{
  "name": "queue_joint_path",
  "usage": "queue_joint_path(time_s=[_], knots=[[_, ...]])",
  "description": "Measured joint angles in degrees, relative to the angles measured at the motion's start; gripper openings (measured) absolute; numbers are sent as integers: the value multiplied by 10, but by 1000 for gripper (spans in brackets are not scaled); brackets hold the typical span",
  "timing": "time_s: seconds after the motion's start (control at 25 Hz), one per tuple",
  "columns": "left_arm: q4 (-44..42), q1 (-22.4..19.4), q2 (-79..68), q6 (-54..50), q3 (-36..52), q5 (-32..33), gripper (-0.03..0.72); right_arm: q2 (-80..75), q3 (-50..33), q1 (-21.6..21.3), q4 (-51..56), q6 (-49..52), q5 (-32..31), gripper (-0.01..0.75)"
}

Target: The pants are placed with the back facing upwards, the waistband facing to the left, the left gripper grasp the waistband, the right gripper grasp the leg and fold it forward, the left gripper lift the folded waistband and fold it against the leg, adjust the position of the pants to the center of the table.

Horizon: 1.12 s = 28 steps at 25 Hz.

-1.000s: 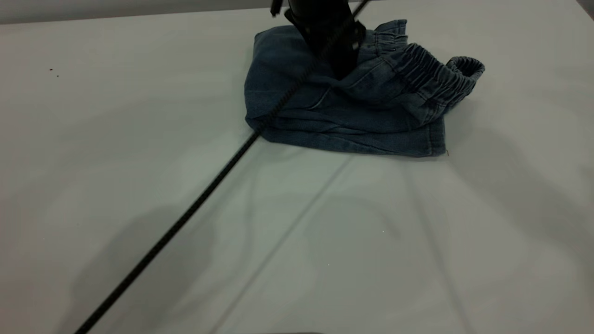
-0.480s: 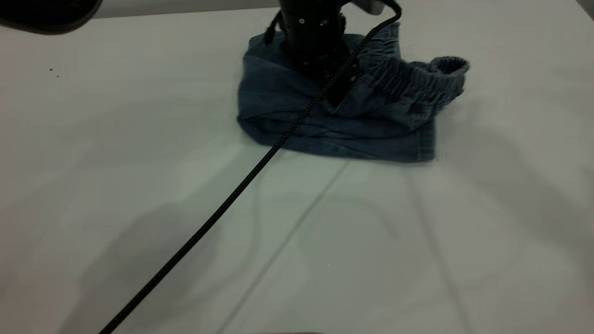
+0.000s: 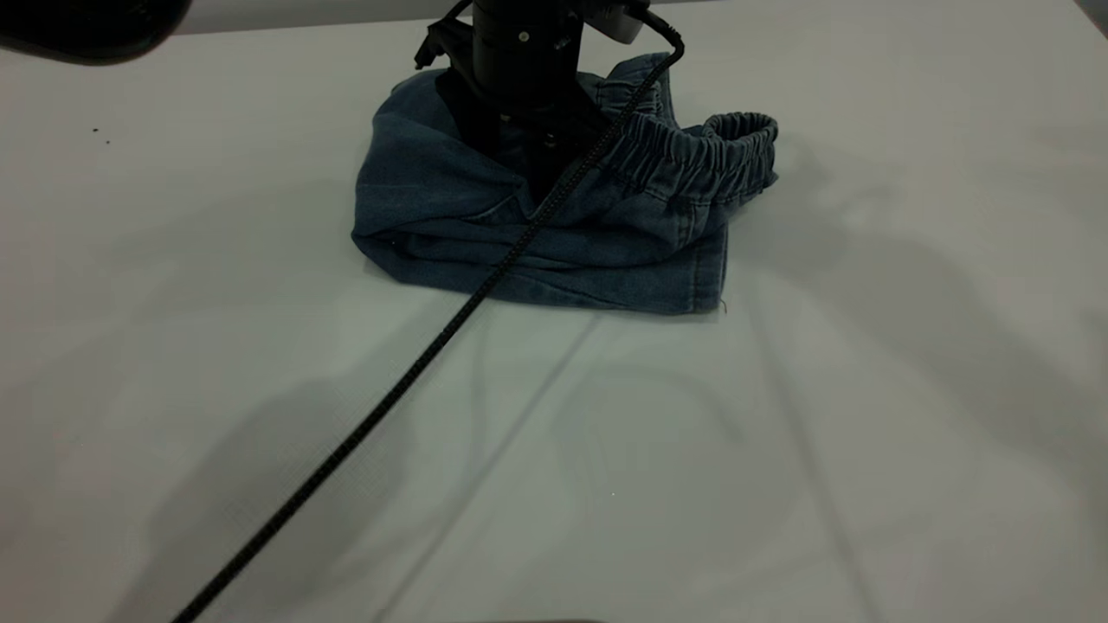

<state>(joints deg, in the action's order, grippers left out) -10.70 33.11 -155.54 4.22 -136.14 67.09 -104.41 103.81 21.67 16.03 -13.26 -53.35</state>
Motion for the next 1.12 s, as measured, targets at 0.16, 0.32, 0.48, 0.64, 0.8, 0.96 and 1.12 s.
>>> queue_joint_path(time_s=[0.16,0.32,0.48,0.64,0.8,0.96,1.12], knots=[[-5,0,-6,-20,-27,0,531,18,0,0,-2,0,-1,466],[-7,0,6,-25,-37,0,531,58,0,0,-2,0,-3,466],[-8,0,43,-26,-37,0,531,109,0,0,-2,0,-19,466],[-10,0,98,-26,-37,0,531,161,0,0,-2,0,-60,466],[-12,0,153,-26,-38,0,531,214,0,0,-2,0,-112,466],[-12,0,206,-24,-36,0,531,269,0,0,-2,0,-175,466],[-12,0,271,-24,-7,0,531,323,0,0,-2,3,-194,466]])
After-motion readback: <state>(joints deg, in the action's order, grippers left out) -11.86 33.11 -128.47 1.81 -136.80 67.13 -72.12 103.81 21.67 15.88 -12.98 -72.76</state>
